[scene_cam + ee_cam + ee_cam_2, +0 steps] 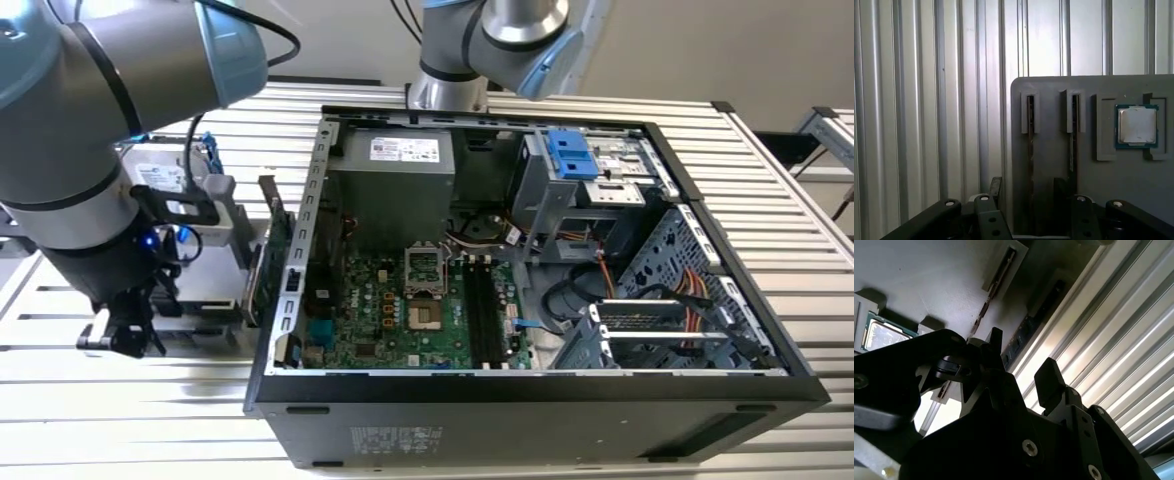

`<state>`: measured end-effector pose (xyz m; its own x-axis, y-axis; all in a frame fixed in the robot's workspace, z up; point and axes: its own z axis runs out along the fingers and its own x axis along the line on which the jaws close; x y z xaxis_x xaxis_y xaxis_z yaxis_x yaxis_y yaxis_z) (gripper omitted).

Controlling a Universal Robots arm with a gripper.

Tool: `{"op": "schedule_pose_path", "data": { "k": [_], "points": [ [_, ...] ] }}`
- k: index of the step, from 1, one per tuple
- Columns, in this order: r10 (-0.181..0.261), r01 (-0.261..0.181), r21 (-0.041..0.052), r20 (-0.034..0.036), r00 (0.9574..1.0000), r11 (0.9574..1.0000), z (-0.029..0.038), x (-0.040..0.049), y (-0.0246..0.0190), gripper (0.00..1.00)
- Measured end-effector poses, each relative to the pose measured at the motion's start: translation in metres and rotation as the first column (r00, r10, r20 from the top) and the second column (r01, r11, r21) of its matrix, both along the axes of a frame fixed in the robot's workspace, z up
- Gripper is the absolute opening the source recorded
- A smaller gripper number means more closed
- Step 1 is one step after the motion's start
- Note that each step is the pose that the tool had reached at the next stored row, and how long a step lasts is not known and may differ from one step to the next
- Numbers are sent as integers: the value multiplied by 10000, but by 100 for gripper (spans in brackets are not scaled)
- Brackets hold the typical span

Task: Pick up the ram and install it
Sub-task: 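Pick up the ram and move it above insertion slot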

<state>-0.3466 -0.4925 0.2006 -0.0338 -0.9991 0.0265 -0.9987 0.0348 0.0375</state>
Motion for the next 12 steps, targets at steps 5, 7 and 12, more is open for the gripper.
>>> {"op": "schedule_pose_path", "data": {
  "k": [5, 7, 12],
  "points": [
    [-23, 23, 20, -2, 10000, 10000, -38, 0, -2, 100],
    [-24, 24, 29, -2, 10000, 10000, -45, 0, -2, 100],
    [-24, 24, 45, 0, 10000, 10000, -46, 1, -2, 100]
  ]
}}
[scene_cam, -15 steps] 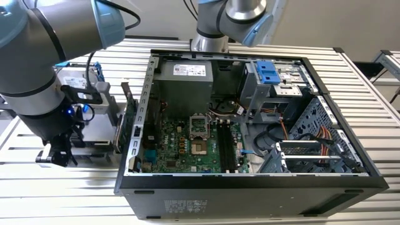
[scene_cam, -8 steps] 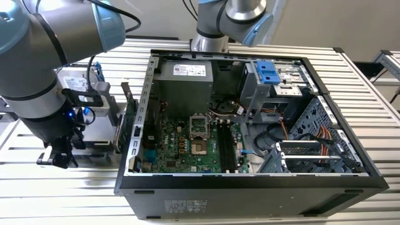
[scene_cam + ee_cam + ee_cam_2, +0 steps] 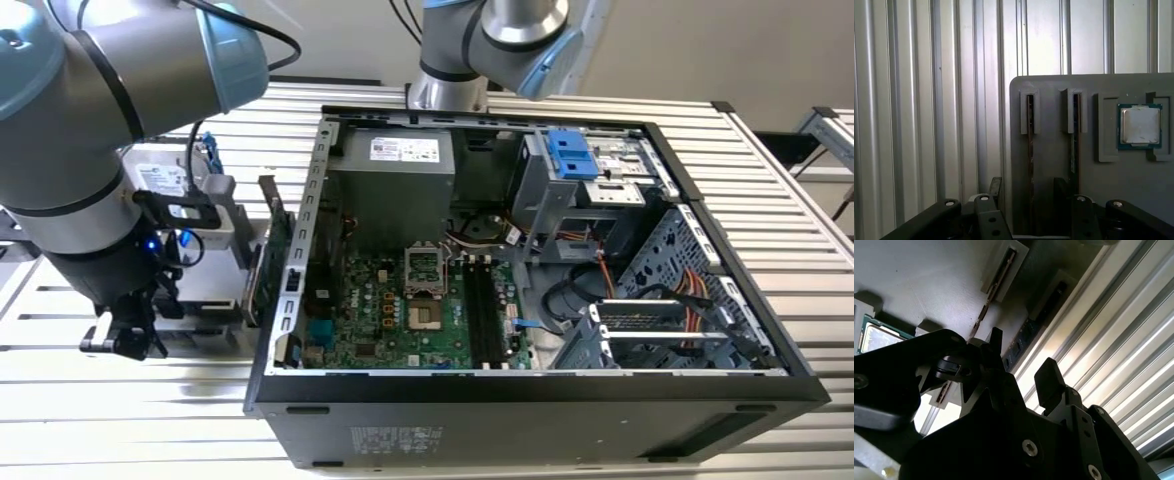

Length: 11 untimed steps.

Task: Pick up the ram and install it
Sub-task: 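Pick up the ram and move it above insertion slot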

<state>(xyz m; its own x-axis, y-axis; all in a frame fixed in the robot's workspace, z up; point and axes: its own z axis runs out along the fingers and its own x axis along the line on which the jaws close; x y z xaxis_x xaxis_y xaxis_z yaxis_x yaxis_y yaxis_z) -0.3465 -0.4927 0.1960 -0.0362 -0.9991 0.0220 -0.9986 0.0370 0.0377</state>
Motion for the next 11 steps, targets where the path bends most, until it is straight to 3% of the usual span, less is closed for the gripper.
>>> {"op": "schedule_pose_path", "data": {
  "k": [5, 11],
  "points": [
    [3, -3, 65, 45, 10000, 10000, -10, -1, 0, 100],
    [116, -117, 75, 48, 9999, 9999, -33, 0, 0, 100]
  ]
}}
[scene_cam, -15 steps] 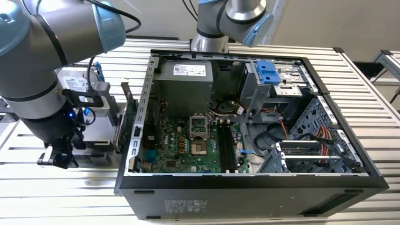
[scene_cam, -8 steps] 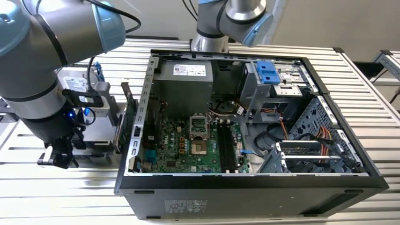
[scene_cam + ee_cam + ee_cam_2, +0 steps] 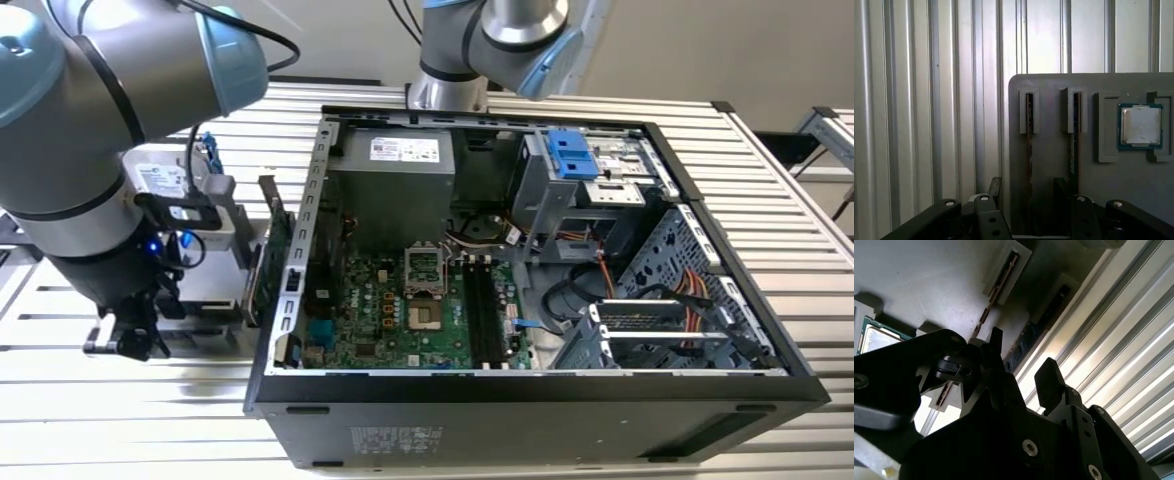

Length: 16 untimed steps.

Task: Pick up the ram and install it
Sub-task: 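Pick up the ram and move it above insertion slot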

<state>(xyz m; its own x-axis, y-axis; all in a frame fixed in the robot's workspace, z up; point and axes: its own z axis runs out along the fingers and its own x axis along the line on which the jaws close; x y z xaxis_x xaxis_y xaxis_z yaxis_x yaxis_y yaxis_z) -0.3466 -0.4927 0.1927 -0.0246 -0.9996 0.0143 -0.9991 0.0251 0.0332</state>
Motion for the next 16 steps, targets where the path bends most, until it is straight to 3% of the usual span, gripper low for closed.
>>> {"op": "schedule_pose_path", "data": {
  "k": [16],
  "points": [
    [266, -266, 0, 6, 9996, 9996, -21, 0, 0, 100]
  ]
}}
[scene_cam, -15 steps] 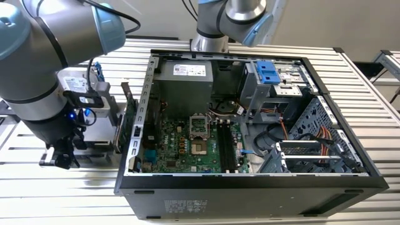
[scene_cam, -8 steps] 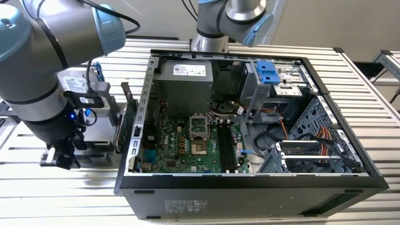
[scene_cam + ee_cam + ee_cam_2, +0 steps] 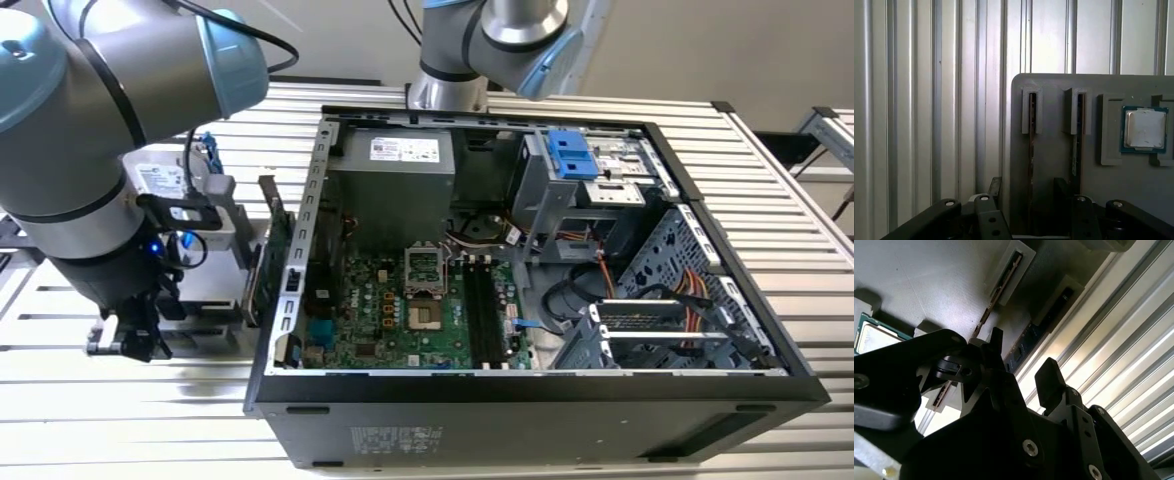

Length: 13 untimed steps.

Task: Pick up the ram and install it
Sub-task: 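Pick up the ram and move it above insertion slot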

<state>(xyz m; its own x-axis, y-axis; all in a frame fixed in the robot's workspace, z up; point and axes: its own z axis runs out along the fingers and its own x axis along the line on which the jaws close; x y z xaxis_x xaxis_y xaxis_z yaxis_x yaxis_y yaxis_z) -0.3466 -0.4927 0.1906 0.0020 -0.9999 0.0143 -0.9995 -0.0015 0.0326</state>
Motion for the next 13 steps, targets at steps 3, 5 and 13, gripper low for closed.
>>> {"op": "schedule_pose_path", "data": {
  "k": [3, 5, 13],
  "points": [
    [9, -9, 0, 0, 10000, 10000, 0, 0, 0, 0],
    [16, -16, 0, 0, 10000, 10000, 0, 0, 0, 0],
    [41, -41, 0, 0, 10000, 10000, 0, 0, 0, 0]
  ]
}}
